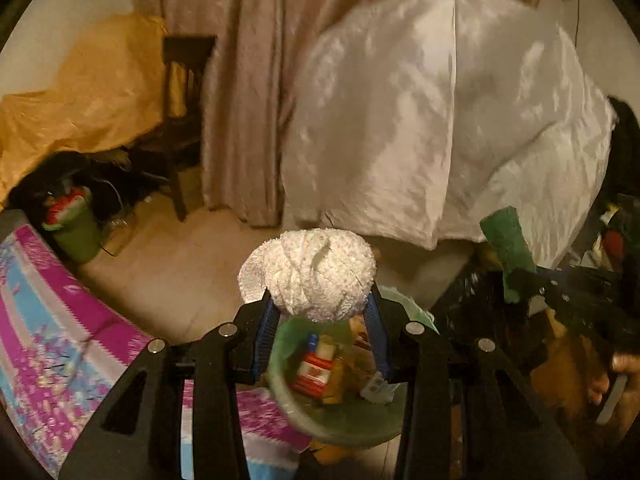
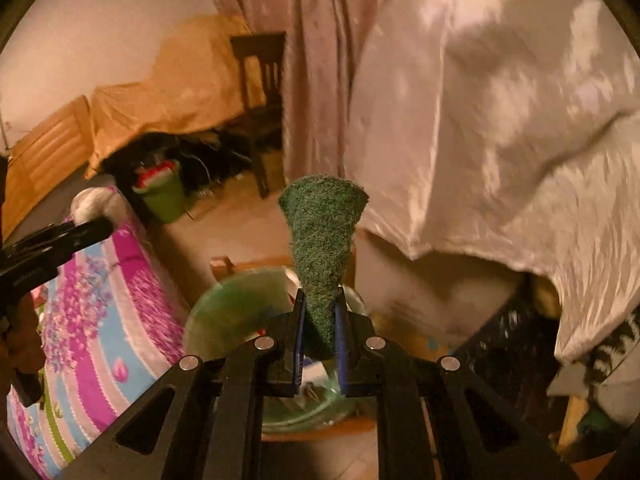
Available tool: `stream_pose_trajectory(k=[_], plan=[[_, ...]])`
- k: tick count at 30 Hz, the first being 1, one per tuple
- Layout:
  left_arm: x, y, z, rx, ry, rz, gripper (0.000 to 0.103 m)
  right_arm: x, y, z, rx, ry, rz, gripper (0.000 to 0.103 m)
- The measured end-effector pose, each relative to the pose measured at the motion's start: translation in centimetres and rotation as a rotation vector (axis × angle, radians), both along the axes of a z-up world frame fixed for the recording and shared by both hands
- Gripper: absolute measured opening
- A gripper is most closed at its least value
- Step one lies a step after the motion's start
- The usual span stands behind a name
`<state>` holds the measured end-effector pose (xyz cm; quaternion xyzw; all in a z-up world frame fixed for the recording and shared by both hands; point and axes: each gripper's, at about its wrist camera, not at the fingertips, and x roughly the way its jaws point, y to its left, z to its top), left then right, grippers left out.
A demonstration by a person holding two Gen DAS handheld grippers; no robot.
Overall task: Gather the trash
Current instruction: 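Carry the white cloth and green scouring pad over the green bin, then open the left tool over the bin while the right tool releases the green pad, then move both open tools back over the quilt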
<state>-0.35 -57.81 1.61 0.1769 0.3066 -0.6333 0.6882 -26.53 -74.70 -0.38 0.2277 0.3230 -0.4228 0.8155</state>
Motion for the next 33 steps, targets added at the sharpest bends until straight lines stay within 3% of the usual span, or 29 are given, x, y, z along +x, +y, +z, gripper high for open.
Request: stream_pose_trajectory(k=[3, 9, 23, 25, 26, 27, 33], plan=[[-1.5, -1.7, -2.8, 0.069, 0.013, -0.015, 0.038, 0.3, -0.7, -2.5, 0.041, 0.003, -0.003, 0.014], [-3.5, -2.6, -5.1, 0.13, -0.018, -0.05, 0.039, 1.3, -1.4, -5.9, 0.119, -0.013, 0.021, 0.014], [-2.9, -3.4, -5.6, 0.147, -0.032, -0.037, 0.041, 5.9, -1.4, -7.1, 0.144, 0.002, 0.14, 0.014], [-2.8, -3.5, -5.6, 0.142, -0.024, -0.037, 0.05, 6.3, -1.5, -7.3, 0.143, 0.005, 0.161, 0.021], [-2.6, -3.5, -5.6, 0.143, -0.018, -0.029, 0.061, 6.5, -1.7, -7.6, 0.14, 0.011, 0.148, 0.036], [-2.5, -3.5, -5.5, 0.136, -0.011, -0.023, 0.063, 6.6, -1.8, -7.8, 0.14, 0.01, 0.141, 0.039], [-2.1, -3.3, -5.2, 0.128, -0.013, -0.017, 0.063, 6.4, -1.9, -8.0, 0.142, -0.002, 0.126, 0.039]])
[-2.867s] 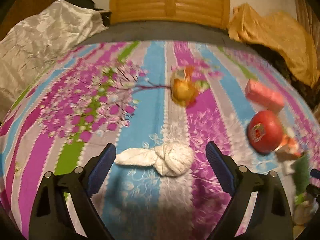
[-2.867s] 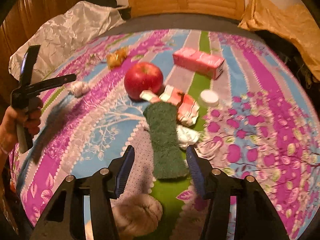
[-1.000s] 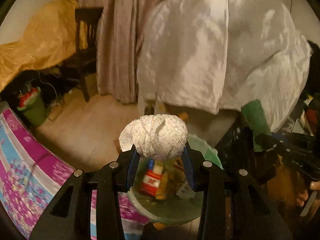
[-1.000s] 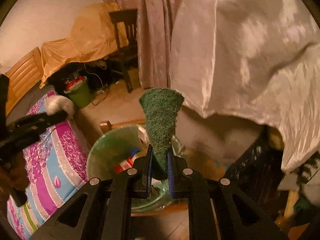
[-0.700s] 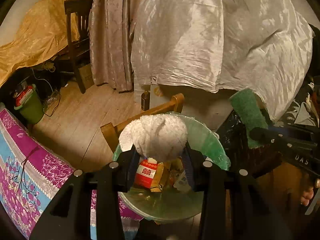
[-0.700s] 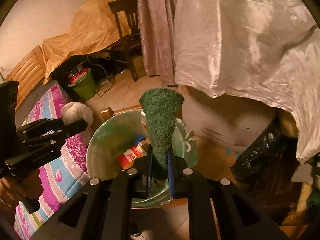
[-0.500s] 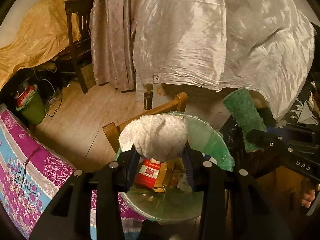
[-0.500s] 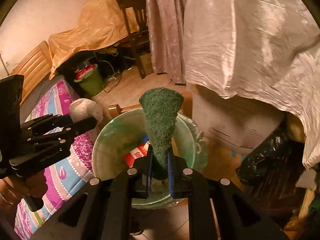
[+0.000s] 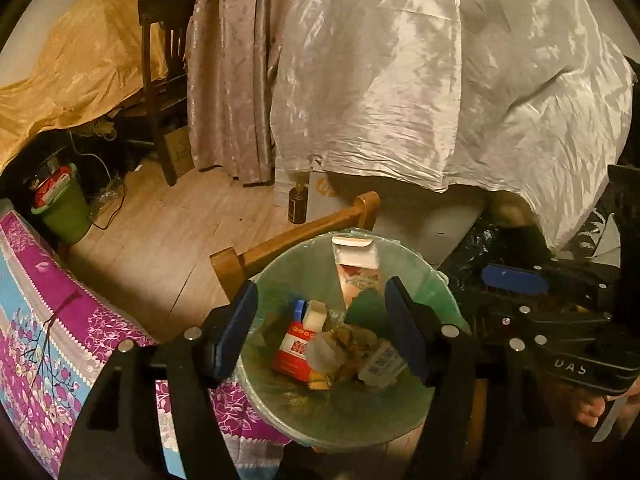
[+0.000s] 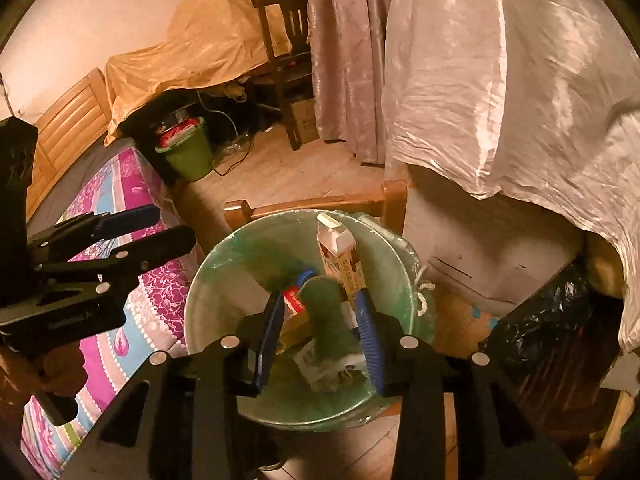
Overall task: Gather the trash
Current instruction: 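Move both open tools back over the quilt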
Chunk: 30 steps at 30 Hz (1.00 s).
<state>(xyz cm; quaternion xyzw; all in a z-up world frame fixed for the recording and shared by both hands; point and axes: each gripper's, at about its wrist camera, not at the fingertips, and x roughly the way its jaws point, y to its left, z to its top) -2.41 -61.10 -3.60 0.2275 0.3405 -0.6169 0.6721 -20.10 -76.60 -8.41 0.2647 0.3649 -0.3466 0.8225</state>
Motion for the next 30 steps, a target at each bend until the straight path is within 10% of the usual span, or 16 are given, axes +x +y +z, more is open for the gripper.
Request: stream_pose_trajectory(k=[14, 30], plan=[[2.5, 6.1, 1.0, -0.086, -0.157, 0.248, 0.069, 0.8, 4.0, 2.6, -0.193, -0.074, 0.0, 0.039], [8.7, 28.4, 2.1, -0.165, -0.36, 0.698, 0.083, 10.2, 17.6, 4.5, -0.341, -0.218, 0.16, 0.06]])
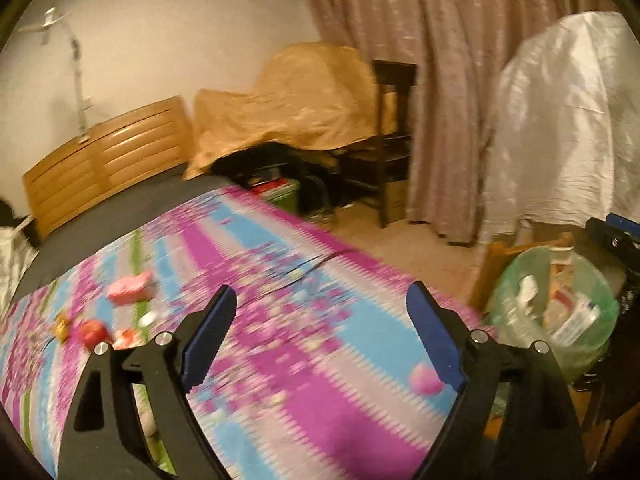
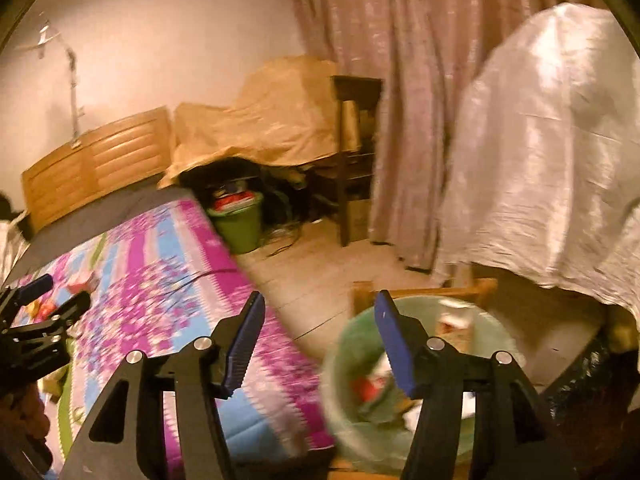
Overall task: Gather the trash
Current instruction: 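Move both open tools back over the quilt, then grasp the orange-white paper cup with the right tool while the left tool grasps the white tied bag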
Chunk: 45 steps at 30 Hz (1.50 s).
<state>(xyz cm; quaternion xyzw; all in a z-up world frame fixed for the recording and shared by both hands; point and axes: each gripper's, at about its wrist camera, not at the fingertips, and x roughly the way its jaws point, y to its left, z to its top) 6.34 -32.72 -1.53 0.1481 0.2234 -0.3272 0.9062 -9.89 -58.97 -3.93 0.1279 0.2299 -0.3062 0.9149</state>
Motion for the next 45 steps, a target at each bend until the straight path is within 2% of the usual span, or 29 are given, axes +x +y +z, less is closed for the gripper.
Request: stream_pose_trajectory(k=[7, 14, 18, 23, 27, 29, 32, 33, 35, 37, 38, 39, 40, 42, 44, 45], plan=[[1.9, 11.1, -2.1, -0.005, 0.079, 0.183, 0.083, 7.2, 7.4, -1.7, 0.021, 0.085, 0.229, 0.063], [5.0, 23.0, -5.1, -0.017, 0.196, 0.437, 0.083, 16.7, 15.6, -4.2, 0.051, 0.177, 0.531, 0.063], [6.8, 29.5, -6.9, -0.065, 0.277, 0.596, 0.083, 23.0, 20.4, -5.3, 0.068, 0.199, 0.721, 0.063], [8.0, 34.1, -8.0, -0.124, 0.316, 0.704, 0.083, 33.2, 28.2, -5.8, 0.007, 0.253, 1.022, 0.063], [8.7, 36.1, -8.7, -0.152, 0.335, 0.745, 0.083, 42.1, 34.1, -6.4, -0.04, 0.337, 1.181, 0.063], [9.1, 37.1, -9.1, -0.163, 0.345, 0.767, 0.083, 45.6, 36.3, -7.2, -0.056, 0.398, 1.219, 0.06], [9.5, 38.4, -9.8, -0.182, 0.364, 0.802, 0.083, 50.5, 39.0, -9.7, -0.081, 0.522, 1.241, 0.044], [9.5, 39.1, -10.1, -0.192, 0.374, 0.818, 0.083, 51.6, 39.5, -10.4, -0.081, 0.557, 1.241, 0.044], [9.7, 39.9, -10.5, -0.201, 0.385, 0.836, 0.083, 52.9, 40.0, -11.9, -0.081, 0.616, 1.229, 0.042], [9.8, 40.9, -10.8, -0.21, 0.394, 0.857, 0.083, 53.6, 40.0, -13.2, -0.073, 0.666, 1.211, 0.033], [9.8, 41.1, -10.9, -0.213, 0.397, 0.864, 0.083, 53.5, 40.2, -13.3, -0.065, 0.654, 1.205, 0.032], [9.8, 41.4, -10.9, -0.218, 0.399, 0.87, 0.083, 53.4, 40.1, -13.1, -0.049, 0.643, 1.195, 0.022], [9.7, 41.7, -10.9, -0.222, 0.397, 0.876, 0.083, 53.1, 39.9, -12.6, -0.017, 0.627, 1.186, 0.017], [9.7, 41.9, -10.8, -0.218, 0.386, 0.883, 0.083, 51.8, 39.2, -11.7, 0.128, 0.596, 1.174, 0.006], [9.8, 42.0, -10.9, -0.213, 0.384, 0.887, 0.083, 49.2, 39.3, -10.5, 0.203, 0.553, 1.207, 0.006], [9.7, 42.1, -10.9, -0.211, 0.383, 0.89, 0.083, 47.1, 39.2, -8.6, 0.223, 0.475, 1.227, 0.006]])
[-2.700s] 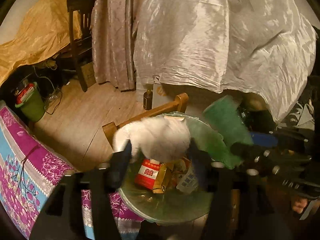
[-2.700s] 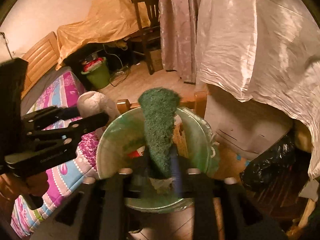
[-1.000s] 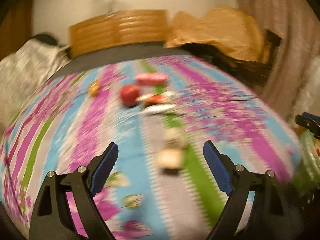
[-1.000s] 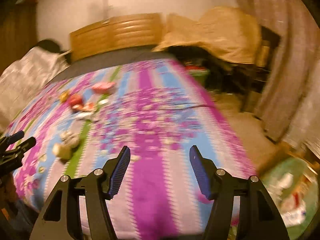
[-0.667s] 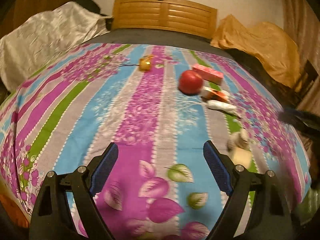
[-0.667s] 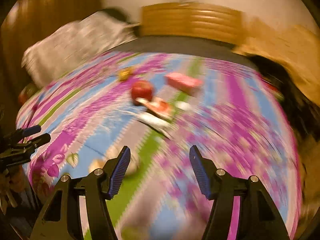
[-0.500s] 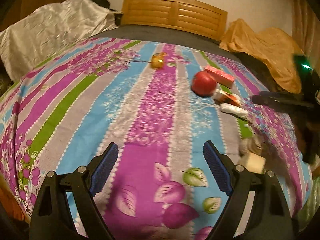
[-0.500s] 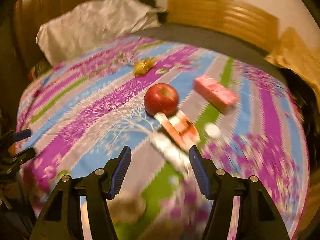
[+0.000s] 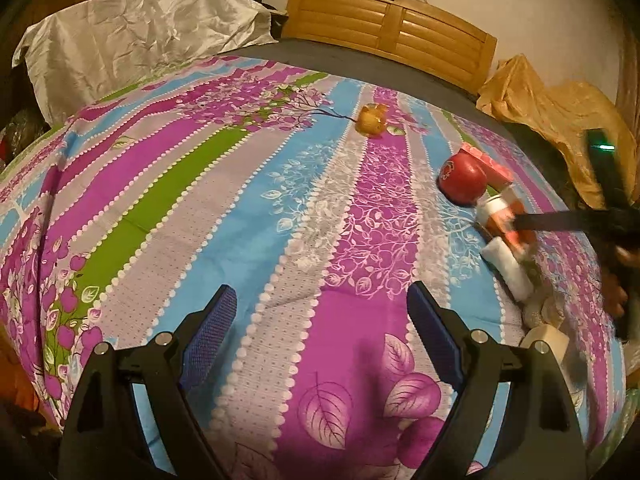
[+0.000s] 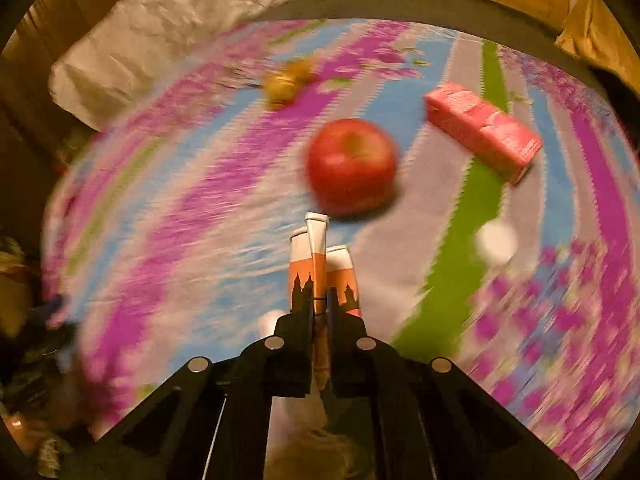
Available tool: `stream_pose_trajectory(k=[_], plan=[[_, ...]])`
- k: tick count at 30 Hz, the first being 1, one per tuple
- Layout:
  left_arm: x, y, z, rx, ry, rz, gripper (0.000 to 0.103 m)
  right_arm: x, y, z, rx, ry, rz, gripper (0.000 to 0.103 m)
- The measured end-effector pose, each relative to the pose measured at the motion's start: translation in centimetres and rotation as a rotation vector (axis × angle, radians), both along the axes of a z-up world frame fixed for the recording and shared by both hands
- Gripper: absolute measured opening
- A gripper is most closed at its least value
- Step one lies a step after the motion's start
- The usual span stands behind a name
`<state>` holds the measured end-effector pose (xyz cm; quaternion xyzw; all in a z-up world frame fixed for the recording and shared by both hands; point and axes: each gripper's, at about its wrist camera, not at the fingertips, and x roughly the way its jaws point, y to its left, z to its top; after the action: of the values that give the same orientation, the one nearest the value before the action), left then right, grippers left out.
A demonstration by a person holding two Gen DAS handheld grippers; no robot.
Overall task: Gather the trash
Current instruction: 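Grasp the orange-white paper cup with the right tool while the left tool grasps the white tied bag, then carry the paper cup and white tied bag over the green bin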
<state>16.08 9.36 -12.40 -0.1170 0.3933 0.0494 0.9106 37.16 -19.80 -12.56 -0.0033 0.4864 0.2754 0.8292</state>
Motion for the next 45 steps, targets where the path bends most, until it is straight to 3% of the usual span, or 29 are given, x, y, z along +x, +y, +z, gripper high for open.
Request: stream_pose_trajectory(k=[1, 4, 7, 8, 11, 17, 18, 21, 27, 30, 31, 32, 35, 40, 45], plan=[[-0.1, 0.0, 0.1, 0.002, -0.003, 0.0, 0.083, -1.2, -0.4, 1.3, 0.044, -0.031, -0.018, 0.006], [-0.4, -0.5, 0.9, 0.027, -0.024, -0.03, 0.083, -5.9, -4.5, 6.6, 0.303, -0.125, -0.141, 0.007], [0.1, -1.8, 1.6, 0.042, -0.031, -0.136, 0.083, -10.6, -8.2, 9.9, 0.382, -0.198, -0.228, 0.007], [0.6, -2.6, 1.7, 0.032, -0.026, -0.219, 0.083, -11.8, -9.3, 10.4, 0.388, -0.206, -0.248, 0.007], [2.8, -5.3, 1.7, 0.026, -0.031, -0.493, 0.083, -16.1, -12.3, 10.3, 0.345, -0.205, -0.311, 0.007], [7.9, -11.6, 0.9, 0.222, -0.04, -1.023, 0.081, -23.2, -17.6, 7.8, 0.339, -0.111, -0.448, 0.007], [8.5, -12.7, 0.5, 0.285, -0.038, -1.127, 0.081, -23.8, -17.8, 7.4, 0.346, -0.103, -0.465, 0.007], [10.2, -15.0, -0.4, 0.376, -0.015, -1.304, 0.073, -25.0, -18.6, 6.0, 0.36, -0.079, -0.518, 0.007], [11.3, -18.7, -3.1, 0.528, 0.031, -1.523, 0.059, -25.4, -18.8, 5.2, 0.356, -0.065, -0.554, 0.007], [11.5, -19.4, -4.6, 0.568, 0.061, -1.578, 0.048, -24.9, -18.6, 5.4, 0.345, -0.068, -0.552, 0.007], [11.5, -19.6, -4.6, 0.548, 0.071, -1.582, 0.04, -25.0, -18.6, 5.3, 0.338, -0.071, -0.553, 0.007], [11.5, -19.5, -4.4, 0.536, 0.075, -1.574, 0.024, -25.1, -18.6, 5.3, 0.335, -0.072, -0.553, 0.007], [11.3, -18.5, -3.2, 0.47, 0.081, -1.495, 0.021, -24.9, -18.6, 5.3, 0.333, -0.079, -0.56, 0.007], [9.2, -13.9, -0.1, 0.279, 0.1, -1.234, 0.021, -25.0, -17.8, 5.6, 0.308, -0.113, -0.543, 0.007], [5.5, -9.7, 2.7, 0.234, 0.064, -0.924, 0.021, -25.2, -16.1, 6.6, 0.237, -0.169, -0.511, 0.007]])
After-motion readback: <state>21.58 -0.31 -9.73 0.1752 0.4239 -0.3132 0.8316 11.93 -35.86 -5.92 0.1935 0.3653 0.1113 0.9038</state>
